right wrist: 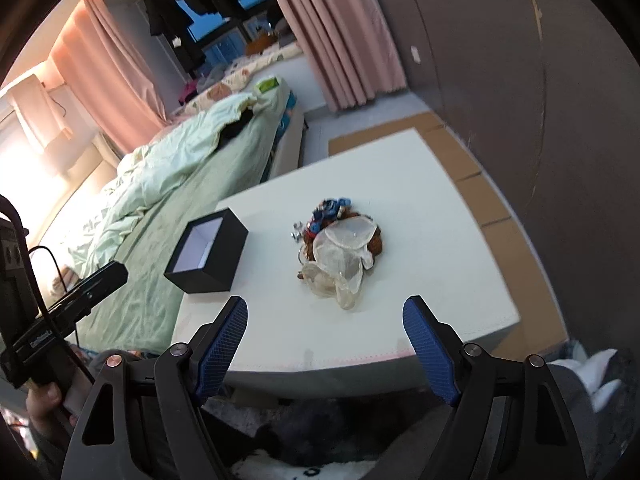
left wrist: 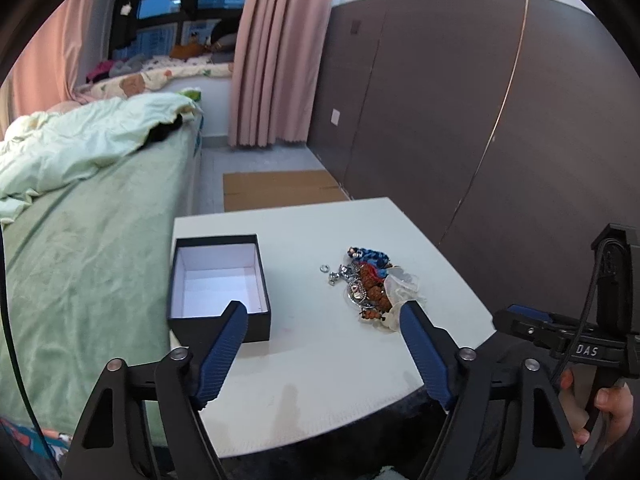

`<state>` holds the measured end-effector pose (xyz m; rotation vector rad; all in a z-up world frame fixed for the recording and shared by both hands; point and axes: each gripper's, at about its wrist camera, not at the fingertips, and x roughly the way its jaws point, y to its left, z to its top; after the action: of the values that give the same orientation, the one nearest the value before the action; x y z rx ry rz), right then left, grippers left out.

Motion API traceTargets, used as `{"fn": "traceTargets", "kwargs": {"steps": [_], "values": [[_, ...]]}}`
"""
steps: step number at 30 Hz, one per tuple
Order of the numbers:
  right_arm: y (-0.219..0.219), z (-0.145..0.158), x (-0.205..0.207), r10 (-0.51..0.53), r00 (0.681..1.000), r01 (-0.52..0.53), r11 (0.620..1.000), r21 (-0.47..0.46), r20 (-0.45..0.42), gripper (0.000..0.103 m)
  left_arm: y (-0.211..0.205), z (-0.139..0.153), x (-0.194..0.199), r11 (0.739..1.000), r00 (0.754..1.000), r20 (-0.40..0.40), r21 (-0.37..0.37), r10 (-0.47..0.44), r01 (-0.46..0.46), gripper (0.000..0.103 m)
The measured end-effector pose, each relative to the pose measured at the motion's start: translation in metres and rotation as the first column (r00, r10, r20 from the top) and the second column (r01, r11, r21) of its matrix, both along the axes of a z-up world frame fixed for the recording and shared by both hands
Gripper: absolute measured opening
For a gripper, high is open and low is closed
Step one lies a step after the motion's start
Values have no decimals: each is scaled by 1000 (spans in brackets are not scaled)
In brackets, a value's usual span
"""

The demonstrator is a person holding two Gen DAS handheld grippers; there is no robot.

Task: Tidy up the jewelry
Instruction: 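Move the left tool down to the blue beaded strands in the pile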

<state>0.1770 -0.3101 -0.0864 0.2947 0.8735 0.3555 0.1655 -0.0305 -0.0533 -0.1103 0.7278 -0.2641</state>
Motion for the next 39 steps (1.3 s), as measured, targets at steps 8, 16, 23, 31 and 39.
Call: {"fn": "traceTargets", "kwargs": {"steps": [8,16,23,31,39], "values": [[20,-38,47,27,998,-28,999,-15,-63,81,0,-30,39,999,996,-89,33,3,0,77],[36,-66,74,52,993,-57,998,-38,-105,66,2,-43,67,999,992,-124,51,10,-4,77],[25,-83,84,30,988,-28,999,15,-151,5,-9,-47,81,999,990,-140,45,-17,24,77],[-7,-73,71,0,993,18,988,154,-120,3,-29,-51,94,998,986,-156,20,-53,57,77],[-30,-66,63,-44,993,69,969,238,-108,3,-49,-58,103,996,979,-180,-14,-91,90,77]]}}
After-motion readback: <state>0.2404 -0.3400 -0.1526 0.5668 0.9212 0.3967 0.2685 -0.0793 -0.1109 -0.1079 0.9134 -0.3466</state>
